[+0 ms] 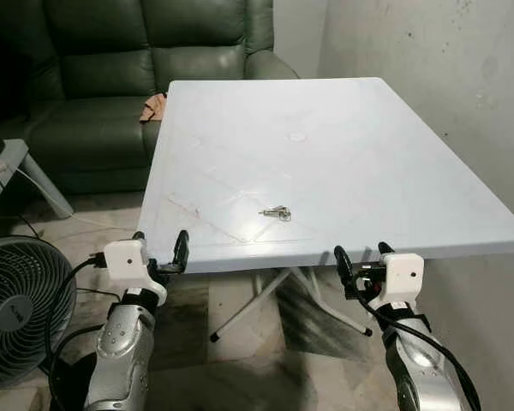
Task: Hang keys on a hook
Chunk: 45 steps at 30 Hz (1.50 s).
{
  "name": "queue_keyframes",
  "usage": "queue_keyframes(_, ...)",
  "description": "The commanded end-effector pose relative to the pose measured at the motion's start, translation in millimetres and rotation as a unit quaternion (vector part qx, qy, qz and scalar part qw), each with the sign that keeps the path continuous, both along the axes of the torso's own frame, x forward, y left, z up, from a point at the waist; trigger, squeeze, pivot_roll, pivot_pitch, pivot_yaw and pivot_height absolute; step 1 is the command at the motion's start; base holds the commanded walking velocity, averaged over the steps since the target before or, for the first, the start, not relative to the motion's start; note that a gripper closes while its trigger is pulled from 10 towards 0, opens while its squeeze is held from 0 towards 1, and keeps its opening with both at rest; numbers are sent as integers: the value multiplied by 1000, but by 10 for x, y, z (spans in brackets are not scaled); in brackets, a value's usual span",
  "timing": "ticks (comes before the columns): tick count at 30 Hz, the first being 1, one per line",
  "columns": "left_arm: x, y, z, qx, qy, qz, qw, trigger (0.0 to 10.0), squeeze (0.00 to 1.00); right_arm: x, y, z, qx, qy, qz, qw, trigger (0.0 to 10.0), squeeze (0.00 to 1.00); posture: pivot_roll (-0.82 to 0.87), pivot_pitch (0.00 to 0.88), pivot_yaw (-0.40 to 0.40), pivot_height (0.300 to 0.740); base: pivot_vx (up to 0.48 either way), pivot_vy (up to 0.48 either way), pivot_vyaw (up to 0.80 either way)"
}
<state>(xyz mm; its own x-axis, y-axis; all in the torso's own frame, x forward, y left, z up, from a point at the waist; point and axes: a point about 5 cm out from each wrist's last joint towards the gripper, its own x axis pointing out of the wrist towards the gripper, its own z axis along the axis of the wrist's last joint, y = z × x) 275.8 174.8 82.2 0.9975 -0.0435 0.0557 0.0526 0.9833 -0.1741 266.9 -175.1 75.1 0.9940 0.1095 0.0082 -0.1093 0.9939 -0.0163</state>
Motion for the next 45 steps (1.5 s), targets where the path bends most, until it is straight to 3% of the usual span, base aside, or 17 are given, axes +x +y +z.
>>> queue_keyframes(1,-5,39,29,1,-2,4,1000,10000,0,-3,13,17,-1,0,2,1000,10000,0,-12,0,2,732,0,0,0)
queue_keyframes(37,82,-3,138,10,-20,-18,1000,10000,0,52,31,69,-27,-5,9,1000,10000,0,-10,0,-1,732,0,0,0)
queue_keyframes(45,85,-14,149,11,-23,-19,999,10000,0,56,38,80,-34,-9,9,999,10000,0,-11,0,-1,732,0,0,800)
